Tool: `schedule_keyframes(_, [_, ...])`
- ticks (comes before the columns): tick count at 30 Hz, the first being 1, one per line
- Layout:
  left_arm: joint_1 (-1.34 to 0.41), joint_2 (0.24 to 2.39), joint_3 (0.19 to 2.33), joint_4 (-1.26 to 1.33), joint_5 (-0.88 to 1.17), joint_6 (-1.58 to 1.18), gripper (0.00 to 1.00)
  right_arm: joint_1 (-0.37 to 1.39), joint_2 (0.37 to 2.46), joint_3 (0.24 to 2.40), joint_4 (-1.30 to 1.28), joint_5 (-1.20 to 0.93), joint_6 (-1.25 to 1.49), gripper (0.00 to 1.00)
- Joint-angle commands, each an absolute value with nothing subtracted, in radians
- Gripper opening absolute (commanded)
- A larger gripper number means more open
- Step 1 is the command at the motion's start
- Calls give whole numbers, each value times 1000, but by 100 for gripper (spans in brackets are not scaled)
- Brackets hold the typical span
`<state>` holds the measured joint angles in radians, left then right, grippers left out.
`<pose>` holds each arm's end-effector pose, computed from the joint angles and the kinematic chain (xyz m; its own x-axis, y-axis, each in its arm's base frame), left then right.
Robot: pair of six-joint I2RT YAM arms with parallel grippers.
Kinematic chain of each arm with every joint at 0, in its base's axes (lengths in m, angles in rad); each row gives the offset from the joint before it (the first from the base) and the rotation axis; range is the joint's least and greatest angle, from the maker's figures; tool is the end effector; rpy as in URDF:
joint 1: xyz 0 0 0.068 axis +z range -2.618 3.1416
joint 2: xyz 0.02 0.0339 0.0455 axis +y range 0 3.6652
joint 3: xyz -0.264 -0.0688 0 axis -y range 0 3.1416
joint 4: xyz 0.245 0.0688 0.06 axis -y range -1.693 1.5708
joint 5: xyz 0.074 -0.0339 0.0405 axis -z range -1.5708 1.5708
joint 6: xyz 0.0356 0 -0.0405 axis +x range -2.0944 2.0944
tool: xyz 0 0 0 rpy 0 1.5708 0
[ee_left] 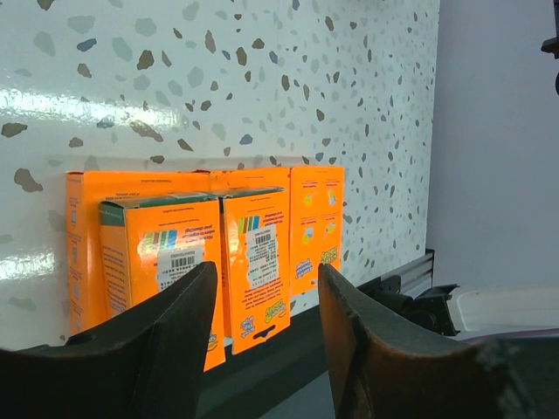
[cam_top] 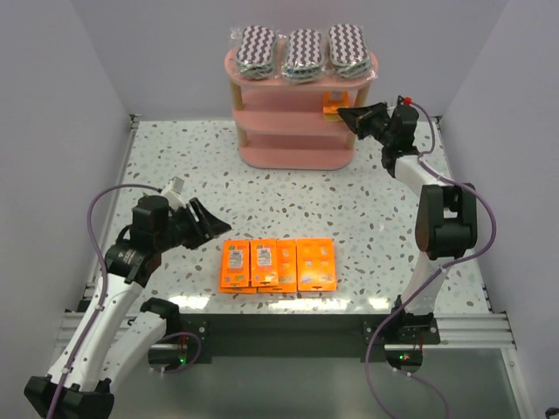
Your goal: Place and organize the cleaning sponges onto the shelf
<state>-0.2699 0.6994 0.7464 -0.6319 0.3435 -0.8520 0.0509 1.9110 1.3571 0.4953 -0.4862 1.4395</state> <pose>0.1409 -0.0514 0.2955 -0.7430 -0.5297 -0.4091 -0.0570 0.6591 -0.7499 0.4519 0.0397 0.2783 -0.5141 0.8514 -0.1036 -0.0089 0.1154 0.9933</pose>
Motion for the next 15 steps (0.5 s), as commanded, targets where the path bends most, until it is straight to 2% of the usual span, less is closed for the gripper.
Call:
schedule_keyframes(1, [-272,704,779,-560,333,-867,55,45,1918,1387,528,-535,1445,0])
schedule_keyframes(12, [-272,692,755,-554,342,-868,55,41,1812,1252,540,-529,1457,0])
schedule_keyframes(13, [-272,689,753,-554,341,-868,55,41,1790,1249,531,-531,1454,4])
schedule_keyframes(15, [-272,678,752,-557,344,-868,55,40,1766,1235,529,-538,1454,20])
